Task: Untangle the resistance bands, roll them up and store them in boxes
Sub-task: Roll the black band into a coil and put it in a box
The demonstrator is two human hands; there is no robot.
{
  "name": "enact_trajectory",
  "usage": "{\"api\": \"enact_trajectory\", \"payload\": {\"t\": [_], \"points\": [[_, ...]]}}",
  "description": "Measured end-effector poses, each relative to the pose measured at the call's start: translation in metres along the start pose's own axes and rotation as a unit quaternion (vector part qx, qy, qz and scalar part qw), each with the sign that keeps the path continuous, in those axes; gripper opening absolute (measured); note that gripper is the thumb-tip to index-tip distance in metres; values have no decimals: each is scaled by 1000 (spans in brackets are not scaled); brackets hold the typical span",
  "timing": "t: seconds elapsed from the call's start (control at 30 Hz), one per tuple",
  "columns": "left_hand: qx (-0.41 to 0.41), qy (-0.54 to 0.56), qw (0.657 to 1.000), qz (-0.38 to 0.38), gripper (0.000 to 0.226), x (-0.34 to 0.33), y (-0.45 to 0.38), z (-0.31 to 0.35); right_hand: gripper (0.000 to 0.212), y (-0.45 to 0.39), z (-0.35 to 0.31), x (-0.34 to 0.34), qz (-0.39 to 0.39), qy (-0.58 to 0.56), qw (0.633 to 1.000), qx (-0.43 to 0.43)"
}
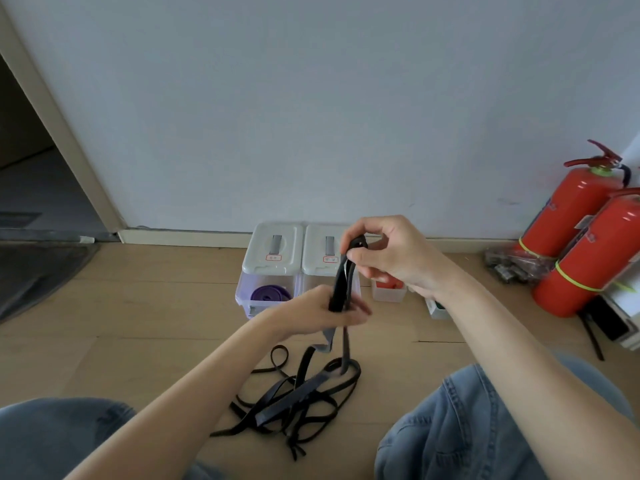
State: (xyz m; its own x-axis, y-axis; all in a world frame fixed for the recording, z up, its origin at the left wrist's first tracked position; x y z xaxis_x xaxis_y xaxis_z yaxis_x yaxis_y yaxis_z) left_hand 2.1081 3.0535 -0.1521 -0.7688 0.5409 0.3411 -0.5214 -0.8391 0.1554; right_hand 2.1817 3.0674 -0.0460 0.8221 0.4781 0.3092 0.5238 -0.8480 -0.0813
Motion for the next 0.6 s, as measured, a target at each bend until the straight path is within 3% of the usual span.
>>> {"api": "enact_trajectory", "payload": {"t": [0.07,0.2,0.3,0.37,0.43,0.47,0.53,0.6], "points": [[-9,-90,996,8,6,7,-1,-6,22,3,1,5,4,26,1000,-9],[-67,-120,965,225,15,46,6,8,27,5,4,33,149,-94,984,18],[-84,-117,953,265,21,58,14,14,22,5,6,42,175,-122,977,20],[-89,-135,949,272,15,71,22,23,12,3,14,39,111,80,990,-45],[-88,-274,931,225,13,75,22,37,29,3,31,33,42,349,928,-122],[-71,-351,916,184,13,70,21,41,43,1,31,29,47,420,899,-116],[-33,-407,904,126,10,56,16,42,66,-3,25,8,36,432,898,-73],[-24,-379,917,118,7,46,12,43,62,-4,39,-23,-56,387,917,-85]]}}
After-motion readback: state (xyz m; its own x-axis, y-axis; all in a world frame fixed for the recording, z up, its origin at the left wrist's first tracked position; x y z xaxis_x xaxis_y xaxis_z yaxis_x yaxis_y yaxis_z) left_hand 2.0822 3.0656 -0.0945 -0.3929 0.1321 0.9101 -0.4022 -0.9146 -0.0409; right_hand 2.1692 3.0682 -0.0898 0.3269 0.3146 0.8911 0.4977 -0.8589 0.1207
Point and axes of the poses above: each hand's wrist, its own y-axis away from the middle knuckle, its own x-axis out of the back of the hand, z = x × y, the point moved 8 cm from there along -y, towards the middle knuckle, and after that the axes turned 3 degrees about y, right-handed, at the moved point
